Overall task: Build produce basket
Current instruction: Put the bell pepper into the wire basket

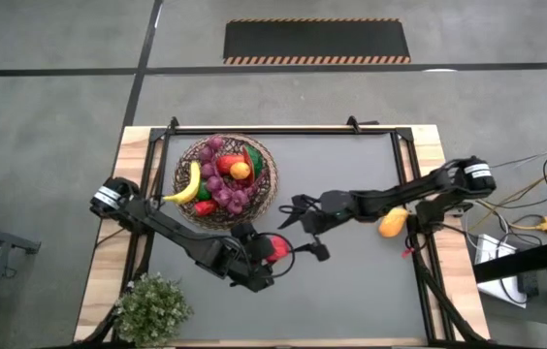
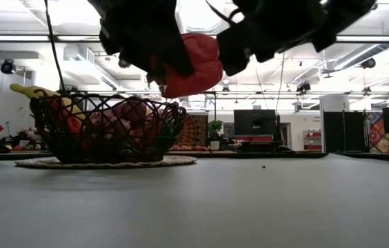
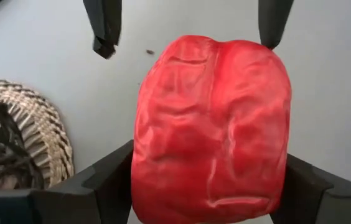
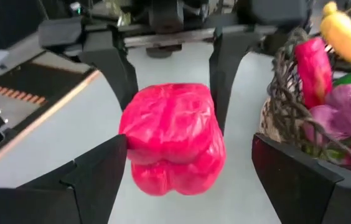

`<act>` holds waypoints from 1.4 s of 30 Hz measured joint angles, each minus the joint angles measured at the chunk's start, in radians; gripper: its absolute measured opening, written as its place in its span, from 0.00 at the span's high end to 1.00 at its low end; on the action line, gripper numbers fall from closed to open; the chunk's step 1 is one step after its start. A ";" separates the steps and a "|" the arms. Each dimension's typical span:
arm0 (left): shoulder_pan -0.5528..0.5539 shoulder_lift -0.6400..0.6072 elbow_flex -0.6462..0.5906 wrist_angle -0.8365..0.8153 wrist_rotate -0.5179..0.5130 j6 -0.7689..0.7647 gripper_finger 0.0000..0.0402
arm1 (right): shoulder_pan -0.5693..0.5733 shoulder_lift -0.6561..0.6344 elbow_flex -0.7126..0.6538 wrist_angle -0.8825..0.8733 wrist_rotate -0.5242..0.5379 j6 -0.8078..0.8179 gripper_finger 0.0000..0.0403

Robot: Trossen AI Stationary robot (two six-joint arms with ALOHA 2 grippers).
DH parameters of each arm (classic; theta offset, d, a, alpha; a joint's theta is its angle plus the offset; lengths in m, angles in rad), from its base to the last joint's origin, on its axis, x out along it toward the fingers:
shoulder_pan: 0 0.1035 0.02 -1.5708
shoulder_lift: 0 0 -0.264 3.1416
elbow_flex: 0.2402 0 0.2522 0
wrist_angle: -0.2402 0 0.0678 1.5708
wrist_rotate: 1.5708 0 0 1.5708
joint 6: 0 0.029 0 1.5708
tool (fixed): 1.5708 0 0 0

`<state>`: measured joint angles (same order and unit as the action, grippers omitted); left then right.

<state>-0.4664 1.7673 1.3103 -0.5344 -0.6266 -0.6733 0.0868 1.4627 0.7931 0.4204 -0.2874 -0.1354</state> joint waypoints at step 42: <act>0.009 -0.047 0.005 -0.028 -0.018 0.018 0.32 | 0.001 0.030 0.157 -0.252 0.003 -0.064 0.69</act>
<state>-0.4572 1.7206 1.3151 -0.5623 -0.6445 -0.6549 0.0879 1.4925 0.9501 0.1688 -0.2847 -0.1993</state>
